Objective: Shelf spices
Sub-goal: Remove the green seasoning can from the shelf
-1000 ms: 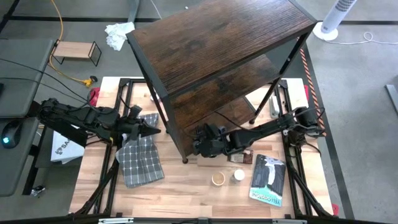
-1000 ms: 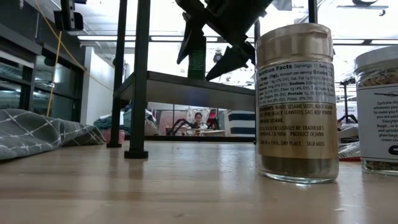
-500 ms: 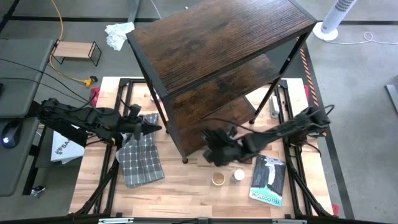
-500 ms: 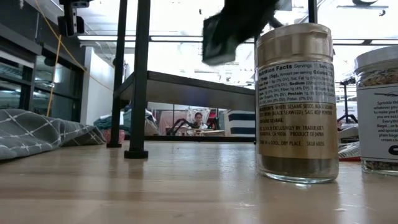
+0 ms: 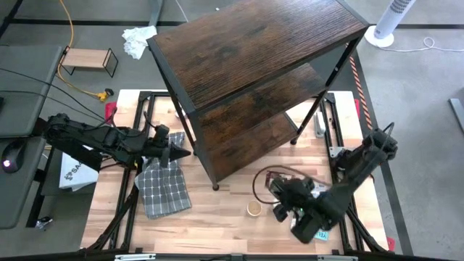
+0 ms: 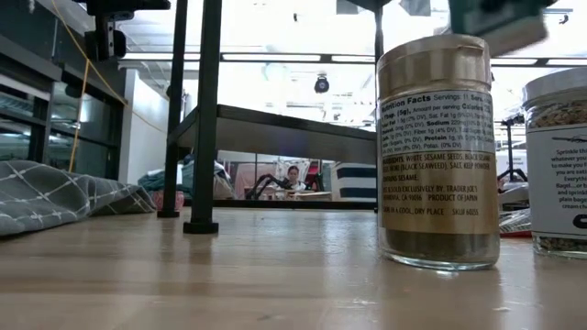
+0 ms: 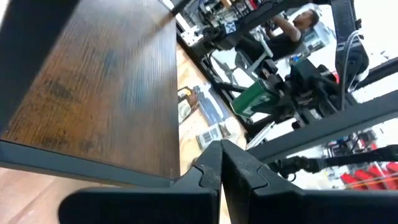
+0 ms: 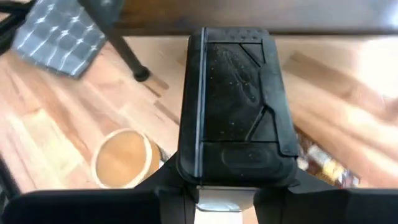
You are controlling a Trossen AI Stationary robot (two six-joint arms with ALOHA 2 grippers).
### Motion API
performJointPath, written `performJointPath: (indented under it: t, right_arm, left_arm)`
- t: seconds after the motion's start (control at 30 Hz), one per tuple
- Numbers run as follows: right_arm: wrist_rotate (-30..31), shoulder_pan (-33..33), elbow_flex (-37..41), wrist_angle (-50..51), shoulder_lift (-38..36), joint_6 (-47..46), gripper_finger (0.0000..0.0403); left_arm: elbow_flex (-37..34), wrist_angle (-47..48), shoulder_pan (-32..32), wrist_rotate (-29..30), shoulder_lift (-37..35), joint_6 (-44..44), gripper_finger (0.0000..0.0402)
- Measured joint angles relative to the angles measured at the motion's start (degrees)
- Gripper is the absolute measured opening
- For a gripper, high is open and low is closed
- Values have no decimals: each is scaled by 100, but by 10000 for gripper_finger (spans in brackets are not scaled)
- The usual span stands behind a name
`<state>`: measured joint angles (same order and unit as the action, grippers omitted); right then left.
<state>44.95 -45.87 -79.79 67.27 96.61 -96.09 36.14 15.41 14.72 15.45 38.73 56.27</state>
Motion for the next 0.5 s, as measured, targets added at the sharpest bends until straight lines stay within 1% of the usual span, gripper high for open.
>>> performJointPath:
  t: [0.07, 0.23, 0.37, 0.5]
  right_arm:
    - [31, 3, 0, 126, 250, -538, 93]
    - [183, 364, 7, 85, 849, -1175, 93]
    - [296, 779, 4, -340, 1007, -989, 93]
    - [238, 1067, 4, -810, 994, -286, 95]
  left_arm:
    - [-2, 41, 0, -27, -1, -53, 0]
    - [-2, 40, 0, -227, -8, -99, 0]
    - [-3, 94, 0, -403, -10, -113, 0]
    - [-4, 132, -2, -400, -10, -98, 0]
